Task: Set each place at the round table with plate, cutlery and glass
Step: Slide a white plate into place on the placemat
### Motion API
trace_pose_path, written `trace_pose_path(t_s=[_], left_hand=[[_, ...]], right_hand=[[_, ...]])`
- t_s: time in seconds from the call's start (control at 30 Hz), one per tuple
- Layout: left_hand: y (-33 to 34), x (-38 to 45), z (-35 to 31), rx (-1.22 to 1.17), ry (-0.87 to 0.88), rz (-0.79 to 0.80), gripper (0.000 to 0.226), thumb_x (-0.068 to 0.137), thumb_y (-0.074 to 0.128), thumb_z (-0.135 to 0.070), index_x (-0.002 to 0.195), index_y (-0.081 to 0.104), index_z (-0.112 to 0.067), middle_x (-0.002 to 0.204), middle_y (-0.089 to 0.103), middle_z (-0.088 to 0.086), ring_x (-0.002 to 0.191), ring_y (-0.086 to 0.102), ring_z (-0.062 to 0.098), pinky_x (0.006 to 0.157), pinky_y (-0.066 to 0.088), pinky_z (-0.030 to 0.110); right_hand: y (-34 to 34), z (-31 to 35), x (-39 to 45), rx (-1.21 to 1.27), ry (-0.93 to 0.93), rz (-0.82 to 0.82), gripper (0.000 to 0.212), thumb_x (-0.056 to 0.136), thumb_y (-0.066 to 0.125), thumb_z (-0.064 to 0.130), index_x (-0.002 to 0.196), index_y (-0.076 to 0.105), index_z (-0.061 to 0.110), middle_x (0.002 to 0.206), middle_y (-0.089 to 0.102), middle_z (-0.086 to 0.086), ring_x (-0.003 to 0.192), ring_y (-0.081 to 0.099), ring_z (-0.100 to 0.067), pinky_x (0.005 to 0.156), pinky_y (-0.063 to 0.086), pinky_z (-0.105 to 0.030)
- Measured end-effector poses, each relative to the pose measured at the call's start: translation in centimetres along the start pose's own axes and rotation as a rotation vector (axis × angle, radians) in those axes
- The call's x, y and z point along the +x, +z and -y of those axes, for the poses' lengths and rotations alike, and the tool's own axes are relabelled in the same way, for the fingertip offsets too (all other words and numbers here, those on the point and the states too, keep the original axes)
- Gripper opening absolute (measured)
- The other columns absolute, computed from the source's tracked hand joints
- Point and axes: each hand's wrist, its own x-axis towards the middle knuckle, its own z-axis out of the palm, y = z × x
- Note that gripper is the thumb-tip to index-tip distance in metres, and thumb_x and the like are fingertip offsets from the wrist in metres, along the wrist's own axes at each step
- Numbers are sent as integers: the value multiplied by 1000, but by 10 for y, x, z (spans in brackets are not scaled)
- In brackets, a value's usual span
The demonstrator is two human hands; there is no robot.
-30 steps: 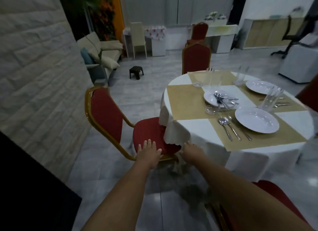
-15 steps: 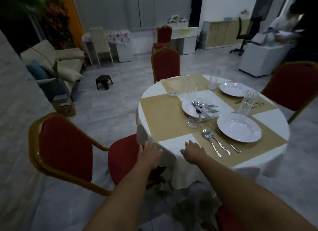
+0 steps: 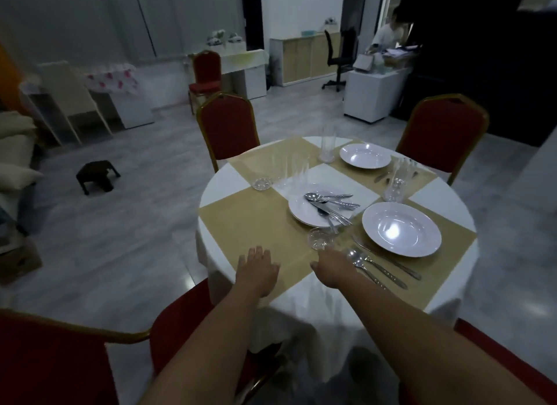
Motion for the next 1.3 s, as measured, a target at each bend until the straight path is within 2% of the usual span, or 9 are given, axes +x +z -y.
trace_pose_path(t_s=[0.2,0.3,0.43,0.57,0.77,0.9,1.03,1.17,1.3], left_hand=[[4,37,9,8,74,32,57,103,19,-39,152,15,-11,162,6,11,149,4,27,120,4,48],[2,61,7,14,115,33,57,103,19,-40,152,17,-11,161,7,12,149,4,27,119,5,48],[-2,96,-3,15,170,41,57,103,20,-41,151,18,-11,161,8,11,149,5,26,119,6,48],[-7,128,-14,29,209,36,55,103,22,-40,150,22,-11,161,11,11,149,7,26,119,8,48],[-16,164,-28,34,250,23,54,103,23,-38,149,22,-10,160,15,11,148,10,26,119,9,48],[-17,182,-31,25,254,44,55,103,21,-38,150,21,-9,159,16,11,148,11,26,119,11,49],[-17,199,-31,47,249,46,55,103,20,-38,150,22,-10,159,19,10,147,14,25,118,12,49],[-24,218,-36,29,226,60,56,103,21,-39,151,19,-10,159,18,11,147,14,26,118,14,48],[-28,237,-42,23,211,73,57,103,24,-39,152,17,-11,160,14,13,147,16,27,117,16,47]], right_hand=[[2,-3,24,58,94,-8,52,97,42,39,143,40,14,158,24,-9,141,33,-30,112,26,-45],[-1,-8,38,76,131,-22,48,96,41,37,140,45,17,154,33,-7,137,37,-28,111,26,-46],[-13,-19,61,59,185,-66,43,95,44,32,133,50,14,142,47,-10,127,49,-29,105,40,-43],[-28,-29,84,51,184,-100,39,96,44,27,131,51,13,140,47,-8,132,42,-27,105,34,-46],[-40,-49,112,95,216,-132,27,92,51,29,108,65,14,129,56,-5,121,53,-27,95,41,-44],[-48,-54,127,114,241,-124,27,91,50,22,113,63,15,126,53,-10,119,51,-31,94,43,-42],[-51,-65,142,6,211,-80,31,96,48,24,123,57,13,133,44,-9,133,37,-28,104,40,-44],[-57,-75,160,80,249,-170,32,97,43,26,122,54,10,131,50,-9,124,46,-27,100,42,-40],[-60,-87,174,111,332,-212,32,95,45,26,121,55,10,124,55,-9,115,51,-28,95,44,-40]])
